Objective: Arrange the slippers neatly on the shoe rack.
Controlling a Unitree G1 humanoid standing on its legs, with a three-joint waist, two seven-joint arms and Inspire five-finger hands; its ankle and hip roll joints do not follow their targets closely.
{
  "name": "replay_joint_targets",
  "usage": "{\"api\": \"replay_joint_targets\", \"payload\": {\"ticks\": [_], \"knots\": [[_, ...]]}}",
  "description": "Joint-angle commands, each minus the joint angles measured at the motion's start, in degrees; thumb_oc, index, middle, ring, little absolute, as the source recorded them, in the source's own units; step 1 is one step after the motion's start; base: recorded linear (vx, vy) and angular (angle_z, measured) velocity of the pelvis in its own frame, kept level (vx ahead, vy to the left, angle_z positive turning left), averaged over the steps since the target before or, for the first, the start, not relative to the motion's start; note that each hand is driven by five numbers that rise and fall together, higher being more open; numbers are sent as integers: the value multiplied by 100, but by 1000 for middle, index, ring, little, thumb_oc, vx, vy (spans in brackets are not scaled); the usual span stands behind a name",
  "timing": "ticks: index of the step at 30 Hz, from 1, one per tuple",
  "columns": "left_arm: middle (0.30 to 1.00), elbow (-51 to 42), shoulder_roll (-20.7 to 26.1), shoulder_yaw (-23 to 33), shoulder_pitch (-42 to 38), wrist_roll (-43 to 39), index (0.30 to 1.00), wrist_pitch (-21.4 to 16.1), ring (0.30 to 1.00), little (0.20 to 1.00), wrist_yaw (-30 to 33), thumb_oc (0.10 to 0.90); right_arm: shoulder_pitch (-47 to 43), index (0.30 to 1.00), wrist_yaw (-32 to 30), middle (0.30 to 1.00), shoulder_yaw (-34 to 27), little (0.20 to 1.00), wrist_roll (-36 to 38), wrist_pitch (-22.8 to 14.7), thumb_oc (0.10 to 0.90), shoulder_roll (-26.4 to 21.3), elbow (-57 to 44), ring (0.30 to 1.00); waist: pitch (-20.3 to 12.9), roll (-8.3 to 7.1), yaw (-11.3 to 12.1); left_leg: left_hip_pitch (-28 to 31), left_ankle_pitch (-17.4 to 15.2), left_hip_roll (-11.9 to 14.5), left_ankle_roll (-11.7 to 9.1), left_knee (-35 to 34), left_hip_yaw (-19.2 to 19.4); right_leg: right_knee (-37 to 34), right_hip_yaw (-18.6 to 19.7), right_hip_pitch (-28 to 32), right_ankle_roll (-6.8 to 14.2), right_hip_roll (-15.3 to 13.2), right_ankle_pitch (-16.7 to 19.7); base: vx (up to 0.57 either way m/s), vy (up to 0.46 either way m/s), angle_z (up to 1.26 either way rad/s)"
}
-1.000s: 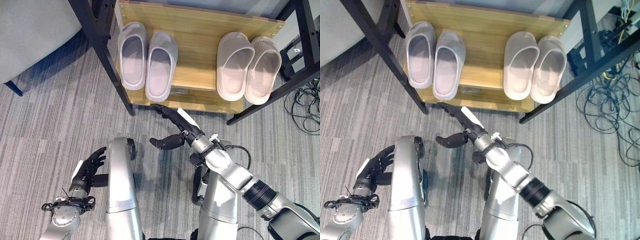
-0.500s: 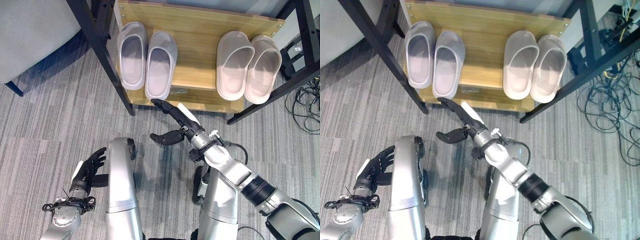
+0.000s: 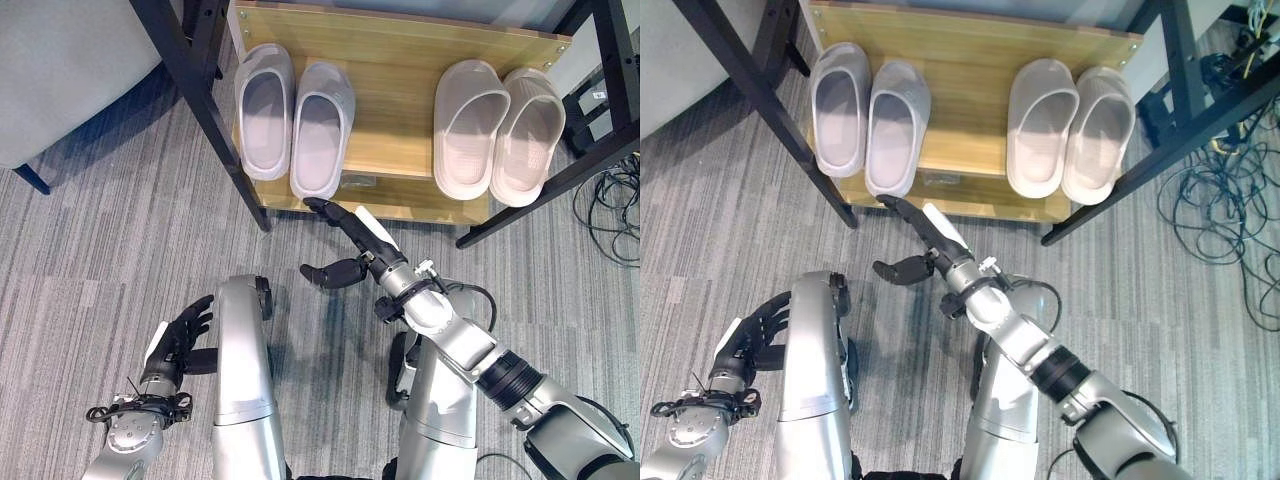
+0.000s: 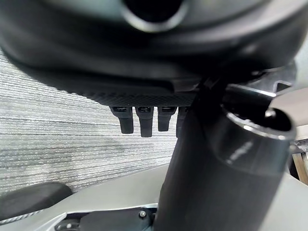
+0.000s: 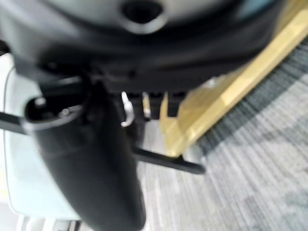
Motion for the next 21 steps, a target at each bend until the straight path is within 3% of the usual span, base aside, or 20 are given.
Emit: {"api": "replay_joint_targets", "payload": {"ticks": [1, 21], "knots": [[900, 480, -594, -144, -1960, -55, 900, -119, 900, 900, 849, 800, -893, 900, -273, 900, -180, 900, -180, -401, 800, 256, -535, 900, -215, -42, -151, -846, 628, -309, 486, -542, 707, -9, -387, -142, -903, -446, -205, 0, 0, 0], [900, 604, -617, -208, -2050, -122, 900, -150, 900, 900, 857, 800, -1204, 900, -379, 900, -79, 900, -232, -381, 800, 456, -317, 900, -215, -29, -113, -846, 622, -327, 473, -496, 689, 56, -395, -142, -921, -428, -253, 0, 0, 0]]}}
